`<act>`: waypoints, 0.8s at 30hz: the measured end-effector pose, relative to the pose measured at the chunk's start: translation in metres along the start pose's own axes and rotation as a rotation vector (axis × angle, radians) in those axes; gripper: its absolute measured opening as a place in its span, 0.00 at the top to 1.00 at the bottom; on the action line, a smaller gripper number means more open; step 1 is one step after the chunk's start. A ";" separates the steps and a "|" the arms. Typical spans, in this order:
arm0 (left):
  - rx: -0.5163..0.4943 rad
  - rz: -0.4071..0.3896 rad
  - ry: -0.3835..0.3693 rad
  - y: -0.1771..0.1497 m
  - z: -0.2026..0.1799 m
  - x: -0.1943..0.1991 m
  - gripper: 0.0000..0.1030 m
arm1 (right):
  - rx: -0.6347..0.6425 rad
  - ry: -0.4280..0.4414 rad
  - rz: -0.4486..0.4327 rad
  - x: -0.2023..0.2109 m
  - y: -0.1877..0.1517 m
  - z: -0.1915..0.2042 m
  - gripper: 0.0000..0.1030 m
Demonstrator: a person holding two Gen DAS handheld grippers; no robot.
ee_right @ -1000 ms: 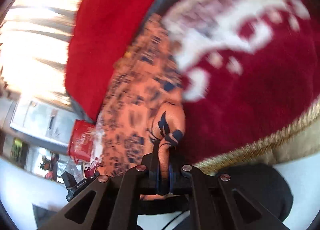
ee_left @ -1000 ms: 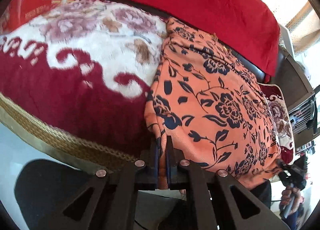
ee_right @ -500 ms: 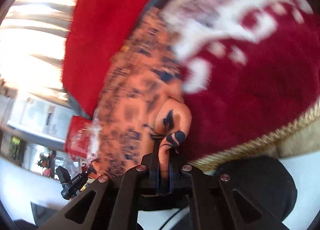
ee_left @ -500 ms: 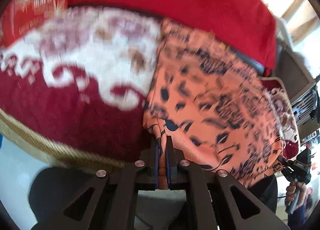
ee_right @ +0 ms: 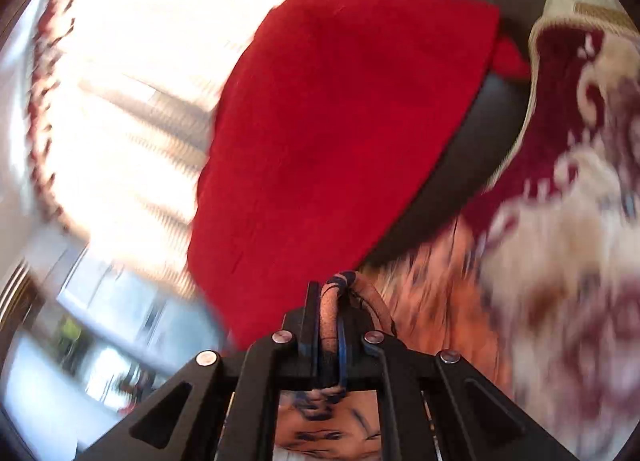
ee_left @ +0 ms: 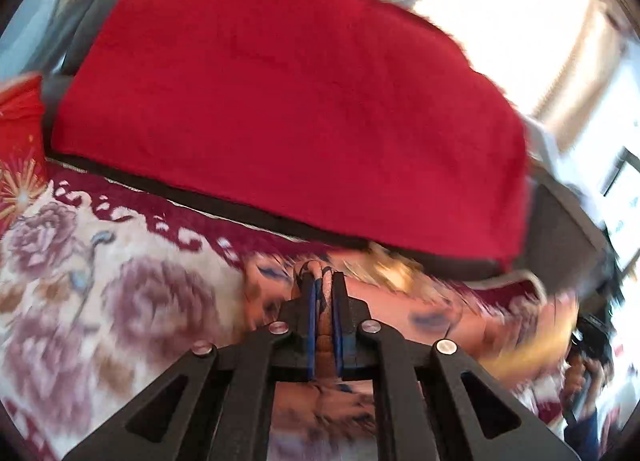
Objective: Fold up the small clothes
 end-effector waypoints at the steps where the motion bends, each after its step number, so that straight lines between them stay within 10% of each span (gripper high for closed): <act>1: -0.018 0.024 0.036 0.000 0.008 -0.029 0.80 | 0.010 -0.041 0.004 -0.019 0.003 -0.010 0.87; 3: -0.011 0.074 0.160 -0.015 0.037 -0.074 0.29 | -0.003 -0.142 0.146 -0.072 -0.012 -0.050 0.59; 5: 0.044 0.180 0.236 -0.043 0.067 -0.102 0.28 | -0.024 -0.289 0.178 -0.084 -0.031 -0.089 0.48; 11: 0.109 0.011 0.228 -0.045 0.092 -0.026 0.27 | 0.045 -0.231 0.099 -0.014 -0.076 -0.070 0.44; 19: 0.183 0.087 0.053 -0.144 0.026 0.002 0.19 | -0.018 -0.178 0.213 0.003 -0.171 -0.046 0.38; 24: 0.262 0.059 0.209 -0.151 0.034 -0.030 0.15 | -0.131 -0.249 0.083 -0.040 -0.156 -0.058 0.38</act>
Point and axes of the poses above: each gripper's, at about its wrist camera, not at the fingertips, and x roughly against the way its jaws point, z to its left, y to its top, the point moved 10 cm from there along -x, roughly the way its jaws point, and after that the axes turned 7 degrees about -z, right-handed, at the moved point
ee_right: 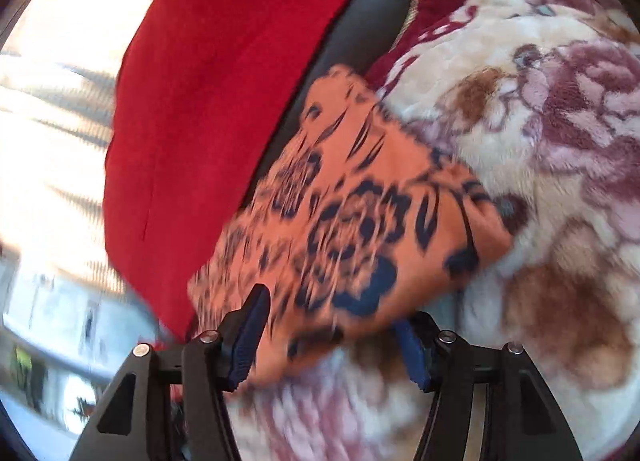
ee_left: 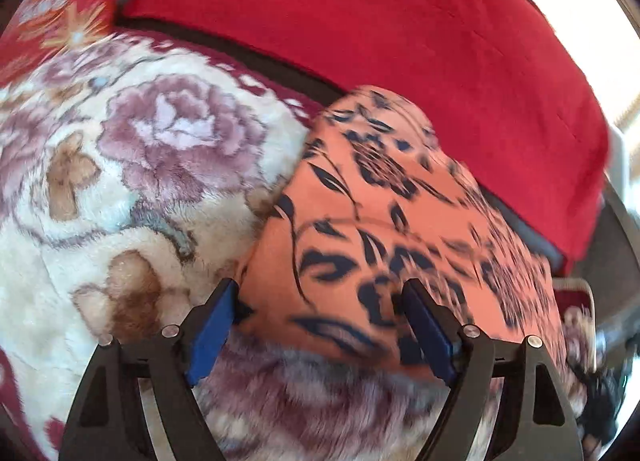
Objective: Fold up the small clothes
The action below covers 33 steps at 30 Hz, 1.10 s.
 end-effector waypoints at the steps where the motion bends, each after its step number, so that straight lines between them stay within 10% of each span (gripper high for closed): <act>1: 0.039 0.005 0.001 0.002 0.001 -0.003 0.14 | -0.040 -0.005 -0.038 -0.006 0.007 -0.002 0.38; 2: 0.082 0.032 0.004 0.004 0.002 -0.012 0.15 | -0.062 -0.007 -0.046 -0.004 0.007 -0.002 0.43; 3: 0.105 0.045 0.022 0.007 0.003 -0.017 0.45 | -0.085 -0.021 -0.041 -0.013 0.009 -0.005 0.52; 4: 0.101 0.077 0.034 0.011 0.002 -0.023 0.71 | -0.104 -0.044 -0.018 -0.022 0.012 -0.008 0.84; 7: 0.121 0.103 -0.006 0.031 -0.007 -0.007 0.78 | -0.048 -0.045 0.002 -0.022 0.025 0.017 0.86; 11: 0.002 -0.055 -0.114 0.058 -0.044 0.081 0.78 | 0.169 0.041 -0.058 0.035 0.037 0.097 0.87; 15: -0.052 -0.079 -0.096 0.012 -0.019 0.136 0.68 | 0.225 0.055 -0.056 0.094 0.008 0.085 0.82; 16: -0.059 -0.060 -0.063 -0.010 -0.001 0.131 0.63 | 0.223 0.024 -0.040 0.097 -0.001 0.065 0.75; 18: -0.074 0.009 0.060 -0.048 0.040 0.109 0.40 | 0.170 -0.096 0.054 0.088 -0.035 -0.010 0.28; 19: -0.045 0.091 0.119 -0.074 0.071 0.096 0.41 | 0.127 -0.145 0.087 0.087 -0.045 -0.037 0.24; 20: -0.012 0.066 0.050 -0.075 0.075 0.097 0.42 | 0.086 -0.061 0.045 0.099 -0.048 -0.051 0.40; 26: -0.099 -0.049 0.057 -0.026 0.069 0.151 0.44 | 0.096 -0.138 -0.087 0.171 -0.026 -0.077 0.31; 33: -0.221 -0.069 -0.062 -0.001 -0.006 0.129 0.31 | 0.224 0.038 -0.064 0.160 -0.011 0.003 0.28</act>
Point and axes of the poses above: each gripper's, at about its wrist camera, not at the fingertips, and x roughly against the way its jaws point, z to its left, y to its top, the point moved 10 cm from there along -x, roughly the way its jaws point, and after that the axes turned 7 degrees about -z, right-handed, at the moved point
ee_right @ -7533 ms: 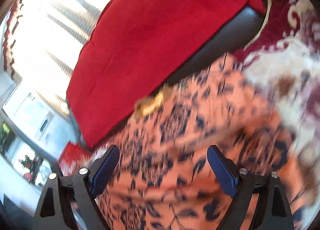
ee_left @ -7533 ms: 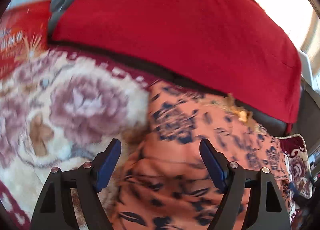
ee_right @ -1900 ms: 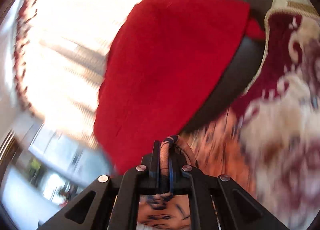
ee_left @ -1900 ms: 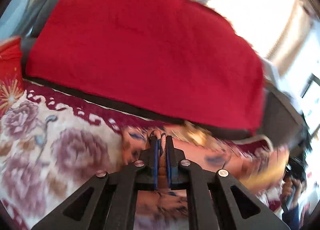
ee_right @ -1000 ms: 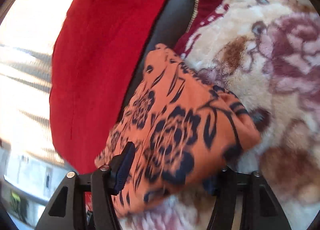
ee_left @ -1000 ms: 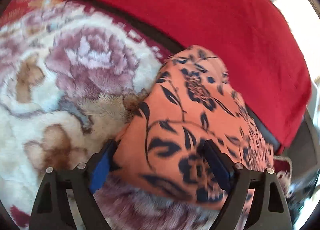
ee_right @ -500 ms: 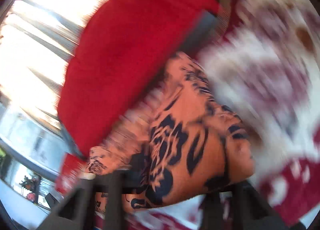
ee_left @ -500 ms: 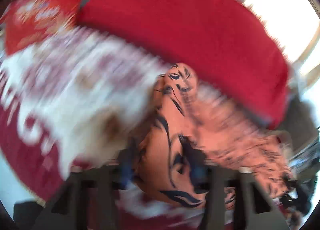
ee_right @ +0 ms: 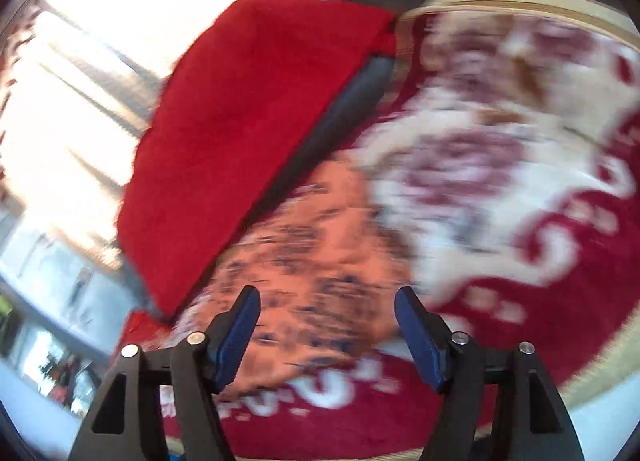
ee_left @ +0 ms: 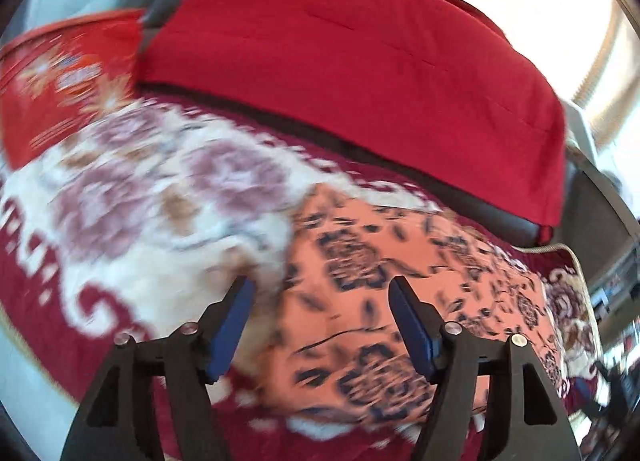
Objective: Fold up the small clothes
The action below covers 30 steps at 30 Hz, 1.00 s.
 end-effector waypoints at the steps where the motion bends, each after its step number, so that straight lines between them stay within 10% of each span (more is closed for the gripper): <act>1: -0.017 0.008 -0.019 -0.001 -0.011 -0.006 0.31 | 0.010 0.042 0.023 -0.012 0.000 0.015 0.27; 6: -0.105 0.132 0.031 -0.054 -0.019 -0.042 0.31 | 0.000 0.223 0.247 -0.083 -0.030 0.051 0.18; 8: -0.132 0.182 0.073 -0.078 -0.007 -0.052 0.31 | -0.011 0.085 0.344 -0.118 -0.043 0.017 0.24; 13: -0.186 0.097 0.076 -0.057 -0.015 -0.023 0.31 | -0.019 0.083 0.196 -0.126 0.032 0.020 0.28; 16: -0.166 0.087 0.037 -0.052 -0.027 -0.025 0.27 | -0.107 0.188 0.291 -0.169 0.049 0.030 0.16; 20: -0.190 0.147 0.020 -0.065 -0.041 -0.036 0.27 | -0.042 -0.085 0.243 -0.236 0.085 -0.035 0.24; 24: -0.187 0.127 0.029 -0.068 -0.037 -0.022 0.27 | -0.134 -0.088 0.078 -0.206 0.116 -0.050 0.26; 30: -0.149 0.105 0.039 -0.059 -0.038 -0.015 0.27 | -0.020 -0.008 0.035 -0.095 0.067 -0.025 0.26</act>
Point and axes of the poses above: each gripper's, at about its wrist camera, not at the fingertips, and x roughly against the way its jaws point, z to its left, y to its top, the point moved 10 cm from there along -x, roughly the way its jaws point, and after that the axes turned 7 degrees about -z, right-handed, at the moved point
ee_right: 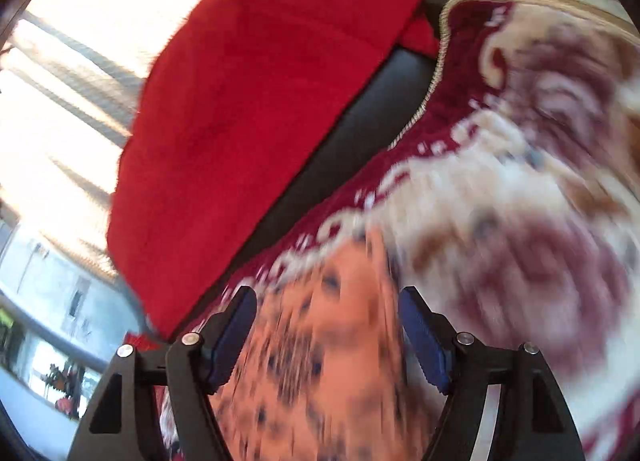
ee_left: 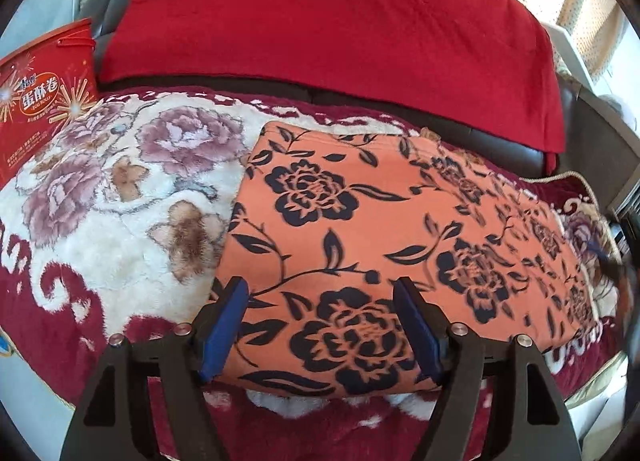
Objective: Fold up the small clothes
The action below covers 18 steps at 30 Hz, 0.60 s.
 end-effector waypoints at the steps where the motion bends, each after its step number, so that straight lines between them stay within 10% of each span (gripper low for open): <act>1: -0.003 -0.007 -0.010 0.001 -0.006 0.003 0.27 | -0.016 0.014 0.000 0.022 -0.019 -0.001 0.25; 7: -0.088 -0.047 -0.084 0.001 -0.059 0.018 0.22 | -0.175 0.078 0.063 0.072 -0.130 -0.016 0.23; 14: -0.107 -0.015 -0.078 -0.006 -0.090 0.017 0.22 | -0.338 0.056 0.022 0.026 -0.128 -0.036 0.27; 15: -0.108 -0.015 -0.075 -0.007 -0.092 0.018 0.22 | -0.357 0.043 0.016 0.023 -0.127 -0.040 0.31; 17: -0.110 -0.016 -0.071 -0.010 -0.093 0.021 0.22 | -0.344 0.027 0.022 0.017 -0.122 -0.040 0.84; 18: -0.115 -0.014 -0.067 -0.012 -0.094 0.021 0.22 | -0.323 0.014 0.036 0.014 -0.120 -0.039 0.89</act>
Point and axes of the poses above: each gripper's, at about its wrist camera, not at the fingertips, and x roughly against the way its jaws point, z to its left, y to its top, the point moved 10 cm from there along -x, roughly the way its jaws point, and after that the axes turned 7 degrees about -z, right-handed, at the moved point
